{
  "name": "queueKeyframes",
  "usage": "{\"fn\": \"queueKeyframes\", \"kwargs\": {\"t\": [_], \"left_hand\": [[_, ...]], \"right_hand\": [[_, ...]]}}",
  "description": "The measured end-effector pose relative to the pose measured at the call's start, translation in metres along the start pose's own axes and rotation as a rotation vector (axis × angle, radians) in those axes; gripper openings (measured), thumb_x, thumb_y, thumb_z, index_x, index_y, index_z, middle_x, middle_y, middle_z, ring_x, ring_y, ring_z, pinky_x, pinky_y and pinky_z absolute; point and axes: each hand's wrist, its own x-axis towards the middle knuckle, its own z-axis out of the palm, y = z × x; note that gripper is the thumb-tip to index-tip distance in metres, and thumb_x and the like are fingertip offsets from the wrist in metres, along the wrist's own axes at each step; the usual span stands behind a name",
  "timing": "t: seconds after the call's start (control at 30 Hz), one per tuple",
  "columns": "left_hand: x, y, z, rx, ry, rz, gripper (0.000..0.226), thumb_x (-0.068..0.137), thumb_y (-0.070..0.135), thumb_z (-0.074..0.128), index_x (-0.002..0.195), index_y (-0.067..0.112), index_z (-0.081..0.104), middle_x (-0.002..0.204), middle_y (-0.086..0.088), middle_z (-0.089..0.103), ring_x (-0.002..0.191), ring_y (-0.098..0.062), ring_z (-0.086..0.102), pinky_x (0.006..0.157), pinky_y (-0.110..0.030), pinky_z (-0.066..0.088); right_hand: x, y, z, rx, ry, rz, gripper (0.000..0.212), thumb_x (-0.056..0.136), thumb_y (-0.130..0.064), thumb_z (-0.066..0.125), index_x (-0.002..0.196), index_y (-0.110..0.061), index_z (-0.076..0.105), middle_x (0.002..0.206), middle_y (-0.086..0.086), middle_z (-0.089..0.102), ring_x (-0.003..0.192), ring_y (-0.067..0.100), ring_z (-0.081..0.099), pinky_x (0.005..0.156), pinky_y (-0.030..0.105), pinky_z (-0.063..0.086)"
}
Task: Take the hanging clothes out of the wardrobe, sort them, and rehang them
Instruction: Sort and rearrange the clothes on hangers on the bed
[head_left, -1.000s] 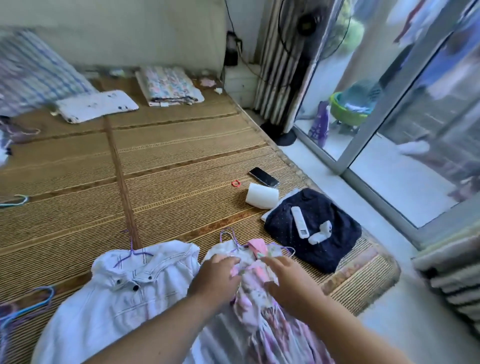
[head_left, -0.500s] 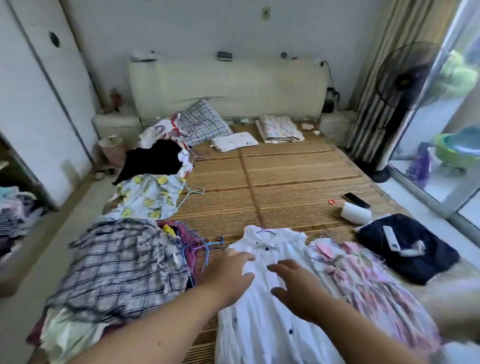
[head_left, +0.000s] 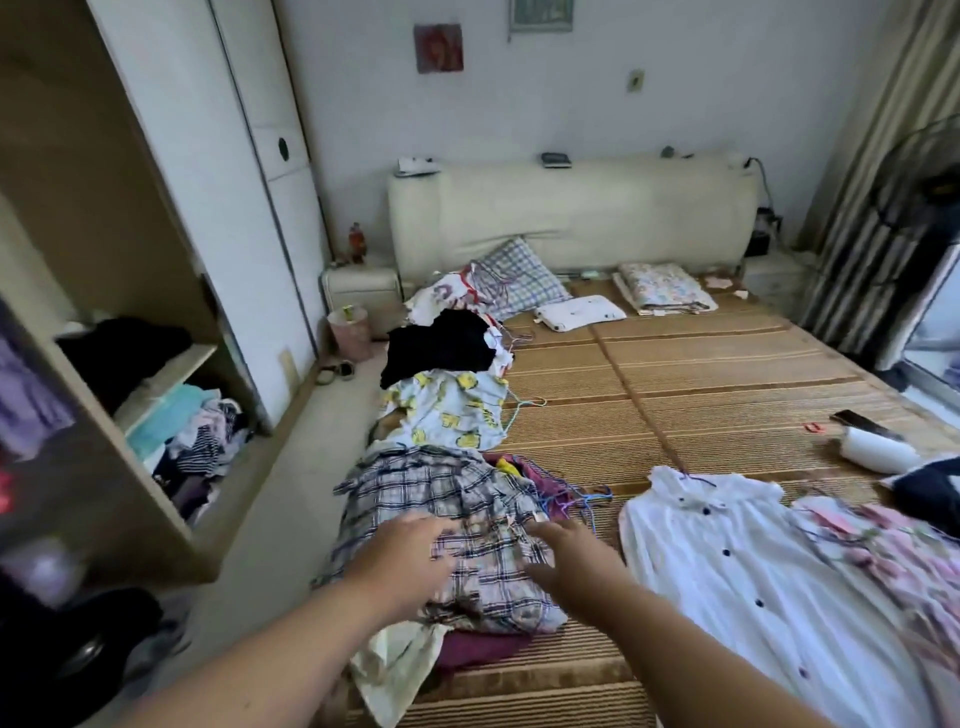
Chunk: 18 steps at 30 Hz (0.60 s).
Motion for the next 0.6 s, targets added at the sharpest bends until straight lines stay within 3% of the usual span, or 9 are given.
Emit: {"fn": "queueKeyframes", "kwargs": {"t": [0.13,0.27,0.43,0.53,0.6], "left_hand": [[-0.001,-0.063,-0.033,0.017,-0.027,0.023,0.044,0.086,0.039,0.053,0.130,0.036,0.051,0.132,0.001,0.049,0.094,-0.013,0.061,0.088,-0.028,0.048],[0.019,-0.085,-0.024,0.019,-0.104,0.065,0.044,0.085,0.038,0.054,0.129,0.036,0.052,0.134,0.002,0.048,0.110,-0.015,0.055,0.088,-0.025,0.044],[0.063,-0.086,0.006,-0.013,-0.179,0.111,0.040,0.087,0.037,0.056,0.127,0.037,0.052,0.132,0.007,0.048,0.104,-0.010,0.051,0.084,-0.025,0.042],[0.102,-0.088,0.022,0.011,-0.231,0.122,0.039,0.088,0.035,0.055,0.128,0.036,0.052,0.133,0.005,0.049,0.106,-0.012,0.052,0.089,-0.027,0.045],[0.139,-0.090,0.031,0.037,-0.251,0.111,0.040,0.088,0.035,0.054,0.128,0.037,0.051,0.132,0.005,0.049,0.098,-0.011,0.054,0.083,-0.026,0.046]], "right_hand": [[0.005,-0.056,0.033,0.042,0.029,0.108,0.052,0.089,-0.043,0.054,0.138,-0.037,0.037,0.144,0.002,0.039,0.121,0.021,0.050,0.109,0.048,0.033],[0.016,-0.057,0.035,0.135,0.038,0.240,0.055,0.088,-0.042,0.056,0.139,-0.038,0.036,0.147,0.004,0.036,0.125,0.026,0.047,0.104,0.047,0.040],[0.048,-0.023,0.045,0.243,0.097,0.385,0.055,0.090,-0.038,0.056,0.141,-0.032,0.037,0.143,0.005,0.042,0.113,0.020,0.054,0.095,0.035,0.046],[0.080,0.004,0.058,0.290,0.096,0.456,0.054,0.090,-0.040,0.055,0.140,-0.031,0.037,0.139,0.004,0.046,0.089,0.013,0.053,0.087,0.029,0.045],[0.112,0.025,0.066,0.326,0.083,0.491,0.054,0.090,-0.039,0.056,0.140,-0.030,0.037,0.140,0.005,0.046,0.084,0.013,0.055,0.083,0.027,0.044]]}}
